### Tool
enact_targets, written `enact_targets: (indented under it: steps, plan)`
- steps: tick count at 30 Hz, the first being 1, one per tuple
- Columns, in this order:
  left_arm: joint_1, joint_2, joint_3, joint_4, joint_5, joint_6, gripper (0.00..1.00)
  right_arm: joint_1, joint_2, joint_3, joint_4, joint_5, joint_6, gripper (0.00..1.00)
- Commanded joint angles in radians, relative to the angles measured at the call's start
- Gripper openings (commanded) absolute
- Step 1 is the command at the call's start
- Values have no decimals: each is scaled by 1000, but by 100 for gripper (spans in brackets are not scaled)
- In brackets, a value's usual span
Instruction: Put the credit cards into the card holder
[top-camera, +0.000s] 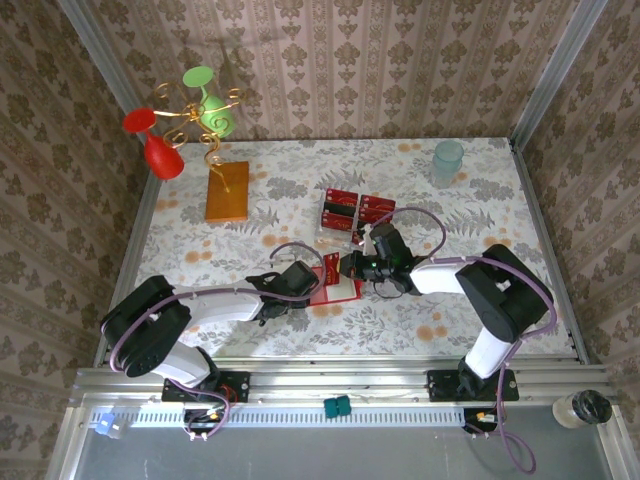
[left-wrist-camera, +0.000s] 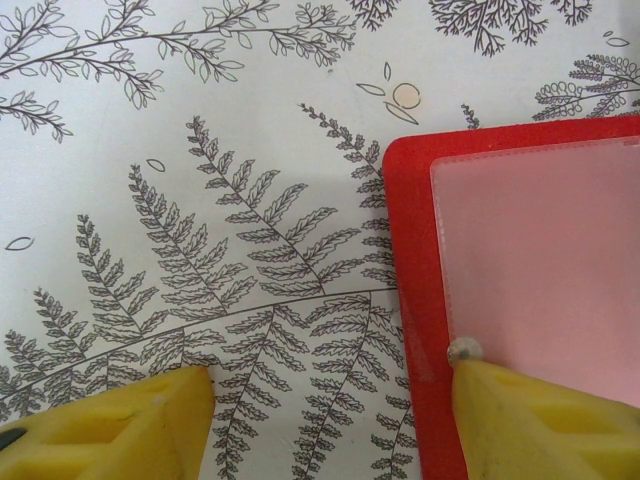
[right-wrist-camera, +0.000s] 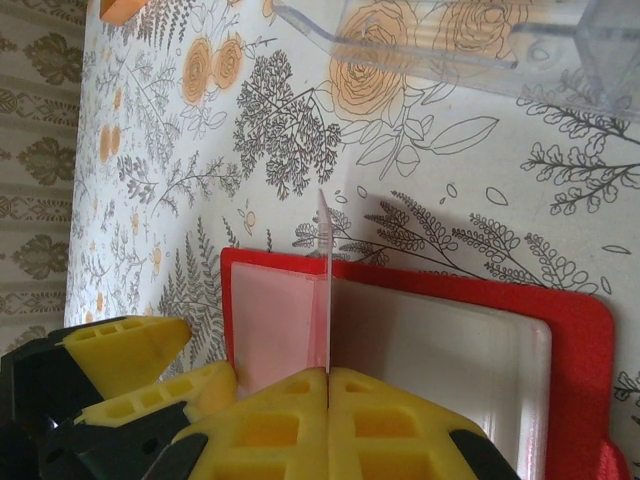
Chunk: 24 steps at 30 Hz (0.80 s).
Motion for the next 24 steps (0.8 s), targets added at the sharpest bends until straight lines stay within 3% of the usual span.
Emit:
enact_targets:
  steps: [1, 24]
  plan:
    - [1, 10, -3, -70, -14, 2, 65, 1, 26, -24, 41, -29, 10, 0]
    - [0, 10, -3, -65, -18, -1, 65, 2, 16, -72, 11, -100, -19, 0]
